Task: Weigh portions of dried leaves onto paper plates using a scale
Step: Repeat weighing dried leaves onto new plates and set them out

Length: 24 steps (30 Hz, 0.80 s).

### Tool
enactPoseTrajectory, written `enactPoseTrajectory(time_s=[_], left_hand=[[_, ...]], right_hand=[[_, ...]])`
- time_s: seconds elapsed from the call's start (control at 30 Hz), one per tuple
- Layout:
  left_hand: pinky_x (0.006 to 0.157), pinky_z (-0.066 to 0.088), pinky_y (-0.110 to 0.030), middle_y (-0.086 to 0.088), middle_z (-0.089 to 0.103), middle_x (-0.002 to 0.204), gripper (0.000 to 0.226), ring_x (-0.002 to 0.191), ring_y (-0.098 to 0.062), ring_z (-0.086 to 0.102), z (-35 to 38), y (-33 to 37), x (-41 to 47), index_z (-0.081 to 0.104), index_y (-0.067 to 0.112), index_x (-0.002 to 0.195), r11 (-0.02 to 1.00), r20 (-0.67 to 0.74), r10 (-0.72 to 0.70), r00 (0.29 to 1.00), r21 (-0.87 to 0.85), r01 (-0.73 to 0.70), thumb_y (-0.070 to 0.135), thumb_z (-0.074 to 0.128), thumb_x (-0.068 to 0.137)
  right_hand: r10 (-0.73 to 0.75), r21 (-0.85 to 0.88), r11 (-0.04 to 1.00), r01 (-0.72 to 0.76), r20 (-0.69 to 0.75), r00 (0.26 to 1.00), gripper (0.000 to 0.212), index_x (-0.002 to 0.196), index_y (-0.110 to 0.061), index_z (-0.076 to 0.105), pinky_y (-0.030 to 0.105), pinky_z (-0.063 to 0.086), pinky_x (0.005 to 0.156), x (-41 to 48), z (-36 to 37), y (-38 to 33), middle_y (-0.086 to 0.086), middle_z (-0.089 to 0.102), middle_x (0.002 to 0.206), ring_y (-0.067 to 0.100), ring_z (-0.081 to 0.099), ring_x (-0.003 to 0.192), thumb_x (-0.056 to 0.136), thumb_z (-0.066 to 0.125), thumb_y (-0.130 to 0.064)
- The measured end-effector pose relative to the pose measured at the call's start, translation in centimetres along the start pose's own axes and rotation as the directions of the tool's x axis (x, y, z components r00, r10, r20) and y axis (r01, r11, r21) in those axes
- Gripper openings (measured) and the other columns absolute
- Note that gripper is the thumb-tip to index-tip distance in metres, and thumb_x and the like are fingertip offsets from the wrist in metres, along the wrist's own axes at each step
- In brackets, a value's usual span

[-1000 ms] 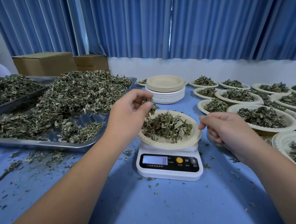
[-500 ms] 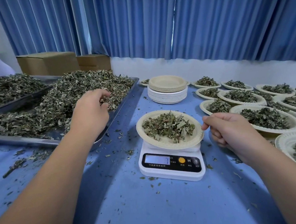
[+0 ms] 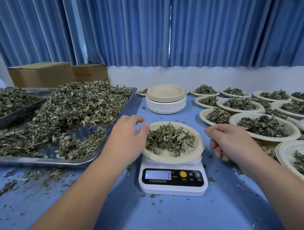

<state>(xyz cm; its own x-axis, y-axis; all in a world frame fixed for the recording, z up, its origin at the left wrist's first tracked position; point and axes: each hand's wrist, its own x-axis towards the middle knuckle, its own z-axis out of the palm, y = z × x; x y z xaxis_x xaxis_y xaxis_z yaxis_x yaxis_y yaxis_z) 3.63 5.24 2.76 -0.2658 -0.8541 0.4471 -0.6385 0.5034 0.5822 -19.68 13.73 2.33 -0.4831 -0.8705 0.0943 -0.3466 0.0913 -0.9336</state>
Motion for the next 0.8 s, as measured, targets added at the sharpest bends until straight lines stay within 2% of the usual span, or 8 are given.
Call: enactPoseTrajectory(time_s=[0.1,0.23,0.3,0.37,0.47,0.6,0.73,0.8], left_hand=[[0.084,0.035,-0.026,0.001,0.048,0.127,0.039,0.091,-0.007,0.052,0.5,0.3,-0.2,0.054,0.023,0.13,1.0,0.058,-0.023,0.998,0.014,0.022,0.043,0.046,0.098],[0.085,0.034,-0.029,0.0,0.049,0.13,0.047,0.102,-0.012,0.048,0.4,0.2,-0.3,0.046,0.023,0.137,0.993,0.113,-0.12,0.986,0.03,0.117,0.048,0.044,0.097],[0.083,0.036,-0.029,0.008,0.057,0.116,0.043,0.101,-0.01,0.051,0.3,0.4,-0.2,0.048,0.024,0.134,0.983,0.144,-0.165,0.976,-0.063,0.175,0.047,0.045,0.097],[0.072,0.038,-0.026,0.018,0.057,0.095,0.036,0.088,0.0,0.053,0.2,0.6,-0.2,0.053,0.026,0.127,0.96,0.16,-0.19,0.969,-0.175,0.217,0.046,0.046,0.097],[0.067,0.039,-0.022,0.018,0.058,0.094,0.024,0.085,0.004,0.053,0.1,0.9,0.0,0.058,0.03,0.114,0.923,0.166,-0.207,0.964,-0.295,0.249,0.044,0.05,0.096],[0.073,0.046,-0.031,0.011,0.066,0.098,0.011,0.078,-0.009,0.058,-0.3,1.3,0.0,0.063,0.031,0.099,0.784,0.16,-0.236,0.959,-0.551,0.285,0.036,0.054,0.095],[0.067,0.047,-0.034,-0.003,0.073,0.097,0.014,0.079,-0.019,0.063,-0.6,1.8,-0.1,0.07,0.022,0.097,0.584,0.185,-0.209,0.96,-0.764,0.274,0.024,0.056,0.096],[0.066,0.048,-0.035,-0.005,0.074,0.095,0.018,0.075,-0.019,0.063,-0.4,2.1,-0.3,0.073,0.022,0.092,0.545,0.171,-0.158,0.972,-0.806,0.231,0.023,0.055,0.097]], right_hand=[[-0.032,-0.065,0.997,0.032,0.005,0.999,0.013,0.087,-0.022,0.067,0.028,0.038,0.041,-0.2,0.1,0.0,0.001,0.063,0.056,0.021,0.05,0.044,0.094,0.057,-0.024],[-0.02,-0.072,0.997,0.024,0.056,0.998,0.017,0.084,-0.019,0.067,0.023,0.037,0.036,-0.3,0.5,0.0,-0.003,0.058,0.051,0.016,0.05,0.038,0.096,0.055,-0.023],[-0.009,-0.073,0.997,0.015,0.08,0.997,0.023,0.082,-0.013,0.069,0.02,0.036,0.035,-0.4,0.6,-0.2,-0.003,0.056,0.048,0.015,0.049,0.036,0.097,0.055,-0.024],[-0.003,-0.075,0.997,0.009,0.088,0.996,0.026,0.081,-0.01,0.07,0.02,0.036,0.035,-0.5,0.6,-0.3,0.0,0.056,0.048,0.015,0.048,0.036,0.097,0.054,-0.023],[0.004,-0.033,0.999,-0.002,0.053,0.999,0.02,0.088,-0.011,0.072,0.021,0.035,0.036,-0.6,0.6,-0.5,0.004,0.056,0.051,0.018,0.048,0.04,0.096,0.055,-0.02],[0.001,0.046,0.999,0.001,-0.048,0.999,0.014,0.089,-0.021,0.069,0.023,0.035,0.037,-0.9,0.3,-1.1,0.006,0.056,0.047,0.02,0.046,0.043,0.095,0.056,-0.021],[0.001,0.162,0.987,0.022,-0.14,0.99,0.014,0.1,-0.02,0.069,0.025,0.036,0.039,-1.5,-0.4,-1.7,0.009,0.057,0.052,0.02,0.045,0.043,0.095,0.056,-0.017],[0.015,0.168,0.986,0.014,-0.171,0.985,0.016,0.101,-0.02,0.069,0.025,0.036,0.038,-1.9,-0.7,-1.9,0.01,0.061,0.06,0.016,0.043,0.038,0.095,0.055,-0.016]])
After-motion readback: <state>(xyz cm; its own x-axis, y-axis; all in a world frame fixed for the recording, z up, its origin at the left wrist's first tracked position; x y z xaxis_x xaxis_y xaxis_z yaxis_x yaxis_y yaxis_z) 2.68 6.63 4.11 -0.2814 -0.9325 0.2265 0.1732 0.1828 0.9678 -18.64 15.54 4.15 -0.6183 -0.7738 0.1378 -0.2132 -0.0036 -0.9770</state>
